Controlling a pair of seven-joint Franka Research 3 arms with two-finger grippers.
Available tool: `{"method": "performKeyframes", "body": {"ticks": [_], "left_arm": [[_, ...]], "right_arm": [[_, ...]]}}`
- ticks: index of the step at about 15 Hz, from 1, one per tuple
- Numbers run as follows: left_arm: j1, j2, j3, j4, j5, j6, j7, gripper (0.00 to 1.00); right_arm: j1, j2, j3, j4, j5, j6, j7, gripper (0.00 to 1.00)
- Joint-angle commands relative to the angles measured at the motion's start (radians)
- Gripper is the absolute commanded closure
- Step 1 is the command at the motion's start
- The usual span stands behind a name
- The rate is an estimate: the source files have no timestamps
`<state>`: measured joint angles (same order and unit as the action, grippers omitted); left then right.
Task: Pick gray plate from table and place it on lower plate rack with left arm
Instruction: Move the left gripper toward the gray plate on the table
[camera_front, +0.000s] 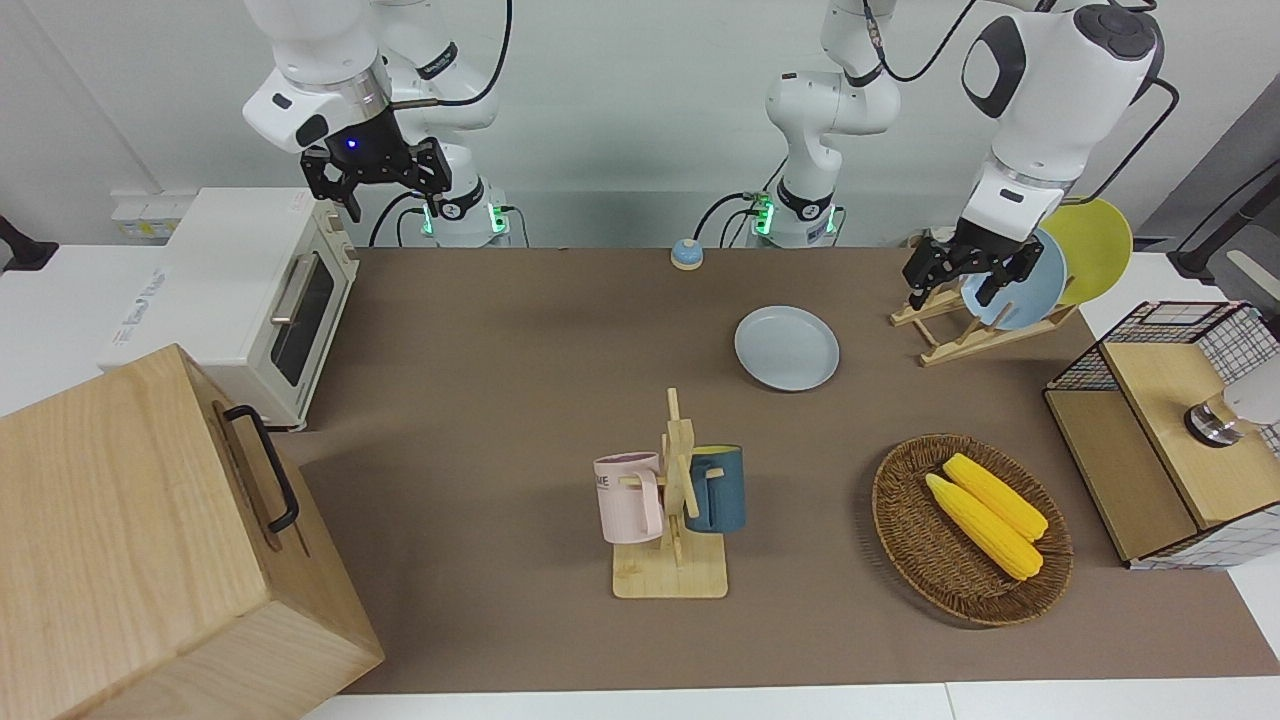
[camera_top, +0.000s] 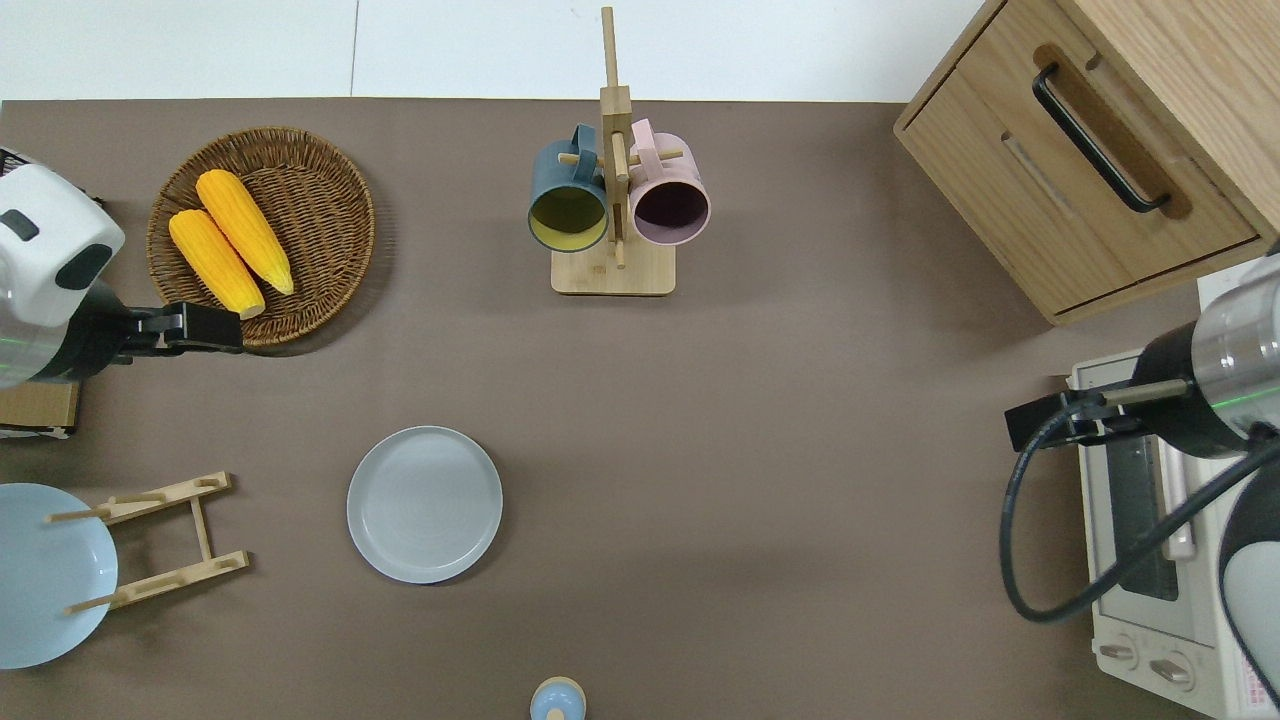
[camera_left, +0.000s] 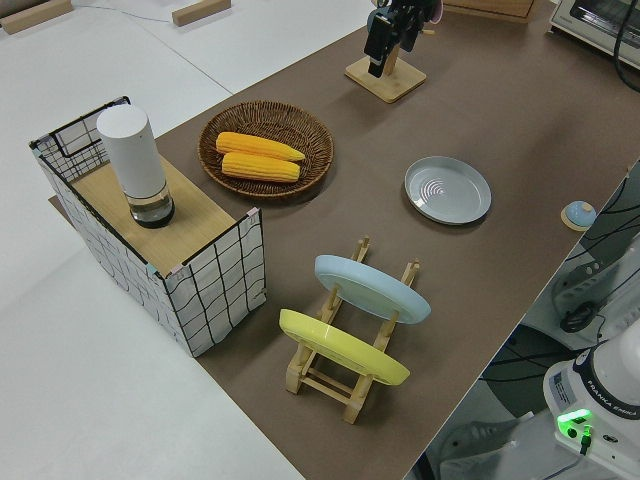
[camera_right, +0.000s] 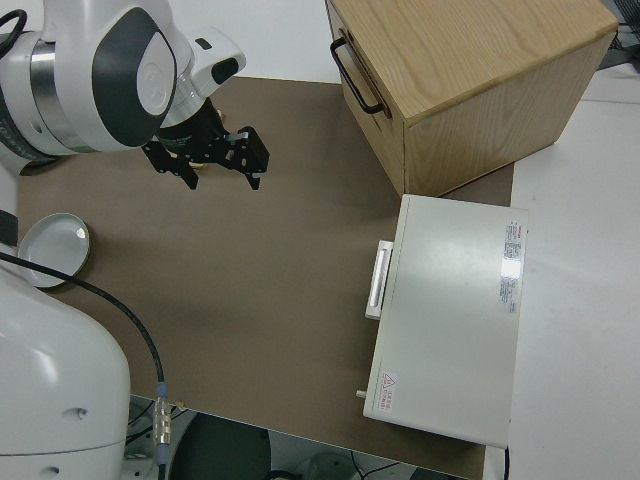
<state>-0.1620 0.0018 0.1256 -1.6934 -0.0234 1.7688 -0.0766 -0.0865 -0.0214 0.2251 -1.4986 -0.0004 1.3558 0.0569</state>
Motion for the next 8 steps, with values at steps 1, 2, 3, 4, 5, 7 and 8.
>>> {"method": "performKeyframes", "body": {"ticks": [1,2,3,4,5,7,8], "left_arm": [[-0.001,0.0,-0.001,-0.02,0.005,-0.012,-0.008,0.0],[-0.001,-0.002,-0.001,-0.022,0.005,-0.012,-0.012,0.0],[-0.001,0.0,-0.001,-0.022,0.003,-0.014,-0.02,0.0],[-0.001,0.0,-0.003,-0.023,0.002,-0.012,-0.025,0.0],[-0.001,0.0,-0.004,-0.023,0.0,-0.012,-0.025,0.0],[-0.001,-0.003,-0.007,-0.034,-0.001,-0.012,-0.025,0.0],[-0.001,-0.003,-0.012,-0.035,-0.003,-0.011,-0.028,0.0]], "right_arm": [[-0.013,-0.005,0.007,0.006,0.003,-0.015,-0.003,0.013],[-0.015,-0.005,0.007,0.006,0.003,-0.015,-0.003,0.013],[-0.013,-0.005,0.007,0.006,0.003,-0.015,-0.003,0.011],[-0.013,-0.005,0.007,0.006,0.003,-0.015,-0.003,0.013],[-0.013,-0.005,0.007,0.006,0.003,-0.015,-0.003,0.011],[-0.013,-0.005,0.007,0.006,0.003,-0.015,-0.003,0.011],[-0.015,-0.005,0.007,0.006,0.003,-0.015,-0.003,0.011]]}}
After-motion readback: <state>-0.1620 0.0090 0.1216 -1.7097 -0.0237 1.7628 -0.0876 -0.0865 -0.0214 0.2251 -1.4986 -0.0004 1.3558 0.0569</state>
